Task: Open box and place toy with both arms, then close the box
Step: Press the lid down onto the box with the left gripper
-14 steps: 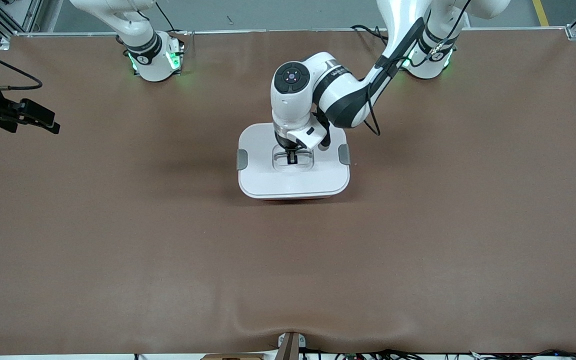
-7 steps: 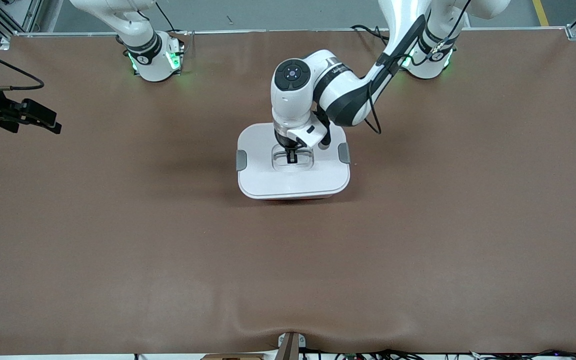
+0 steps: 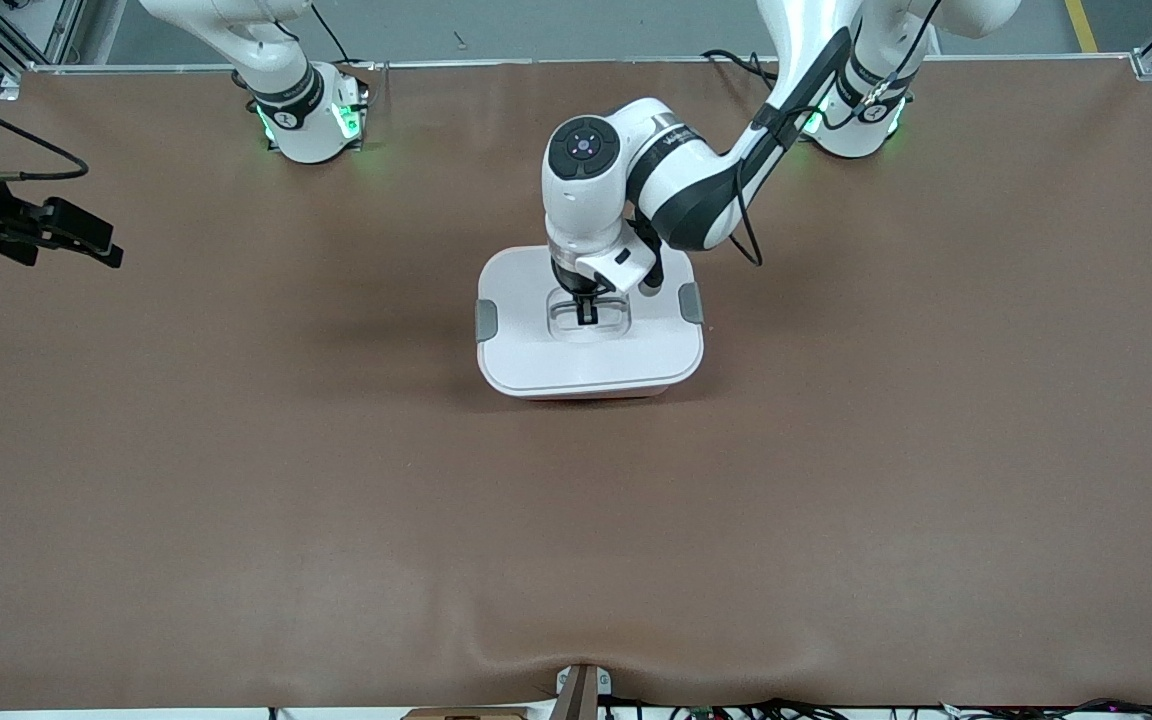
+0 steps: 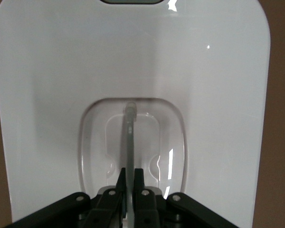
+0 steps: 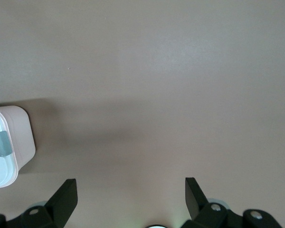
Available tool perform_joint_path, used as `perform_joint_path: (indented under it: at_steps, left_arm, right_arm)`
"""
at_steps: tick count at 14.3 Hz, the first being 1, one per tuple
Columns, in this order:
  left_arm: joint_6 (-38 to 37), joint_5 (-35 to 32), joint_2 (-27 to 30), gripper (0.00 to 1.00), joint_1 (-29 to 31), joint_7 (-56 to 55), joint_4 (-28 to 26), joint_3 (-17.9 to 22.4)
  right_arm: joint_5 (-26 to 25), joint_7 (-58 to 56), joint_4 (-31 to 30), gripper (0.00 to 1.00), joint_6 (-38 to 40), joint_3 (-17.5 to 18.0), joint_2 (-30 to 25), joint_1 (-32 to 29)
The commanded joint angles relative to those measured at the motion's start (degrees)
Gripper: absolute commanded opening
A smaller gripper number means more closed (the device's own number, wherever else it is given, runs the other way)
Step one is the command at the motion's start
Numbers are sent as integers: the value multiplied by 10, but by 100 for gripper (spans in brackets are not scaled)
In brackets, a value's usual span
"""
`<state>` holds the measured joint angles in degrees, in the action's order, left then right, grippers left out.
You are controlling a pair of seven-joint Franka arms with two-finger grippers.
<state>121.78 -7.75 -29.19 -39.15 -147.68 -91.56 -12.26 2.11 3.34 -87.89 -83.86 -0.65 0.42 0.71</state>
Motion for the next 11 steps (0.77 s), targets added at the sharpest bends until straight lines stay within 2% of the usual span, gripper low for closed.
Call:
perform_joint_path:
  at_steps: [1, 11]
  left_arm:
    - [3, -17, 15, 0, -5, -15, -16, 1]
    - [13, -17, 12, 0, -8, -16, -14, 0]
  right_arm:
    - [-6, -4, 7, 100, 7, -1, -2, 0]
    - [-7, -4, 9, 100, 8, -2, -2, -1]
